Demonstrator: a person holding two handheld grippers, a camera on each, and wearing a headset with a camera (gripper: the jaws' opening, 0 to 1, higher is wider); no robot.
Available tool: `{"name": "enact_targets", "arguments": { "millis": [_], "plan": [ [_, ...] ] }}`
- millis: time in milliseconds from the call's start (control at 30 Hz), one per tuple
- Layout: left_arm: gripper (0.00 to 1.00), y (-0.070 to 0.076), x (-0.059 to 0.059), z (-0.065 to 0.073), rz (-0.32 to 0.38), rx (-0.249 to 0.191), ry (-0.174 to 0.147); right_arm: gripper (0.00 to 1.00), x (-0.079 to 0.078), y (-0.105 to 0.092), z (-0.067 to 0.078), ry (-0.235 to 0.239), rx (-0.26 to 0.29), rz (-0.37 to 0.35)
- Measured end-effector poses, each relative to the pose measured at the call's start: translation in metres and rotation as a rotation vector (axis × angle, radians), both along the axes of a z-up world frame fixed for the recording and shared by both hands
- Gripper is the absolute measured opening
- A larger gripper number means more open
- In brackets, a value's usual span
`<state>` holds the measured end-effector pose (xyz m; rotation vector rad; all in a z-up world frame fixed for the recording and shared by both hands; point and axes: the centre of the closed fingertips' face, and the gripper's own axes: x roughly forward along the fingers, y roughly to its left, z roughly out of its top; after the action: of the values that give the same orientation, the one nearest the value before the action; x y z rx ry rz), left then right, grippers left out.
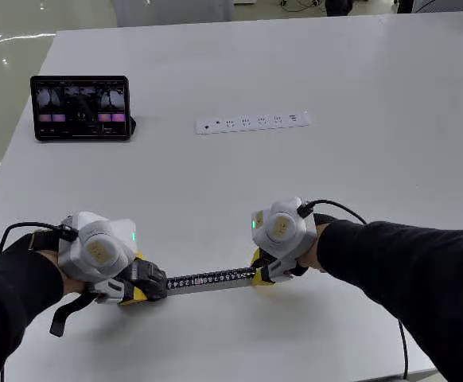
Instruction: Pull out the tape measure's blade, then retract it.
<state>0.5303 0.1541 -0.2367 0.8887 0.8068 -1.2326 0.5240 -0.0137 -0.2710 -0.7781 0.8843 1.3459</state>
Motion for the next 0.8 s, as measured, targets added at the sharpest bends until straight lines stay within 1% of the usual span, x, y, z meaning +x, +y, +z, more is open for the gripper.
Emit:
{"name": "enact_targets", "arguments": {
  "millis": [800],
  "plan": [
    [0.3, 0.0, 0.0, 0.0, 0.001, 0.006, -0.004, 0.08, 0.0, -0.021, 0.001, -0.005, -0.007, -0.012]
  ]
}}
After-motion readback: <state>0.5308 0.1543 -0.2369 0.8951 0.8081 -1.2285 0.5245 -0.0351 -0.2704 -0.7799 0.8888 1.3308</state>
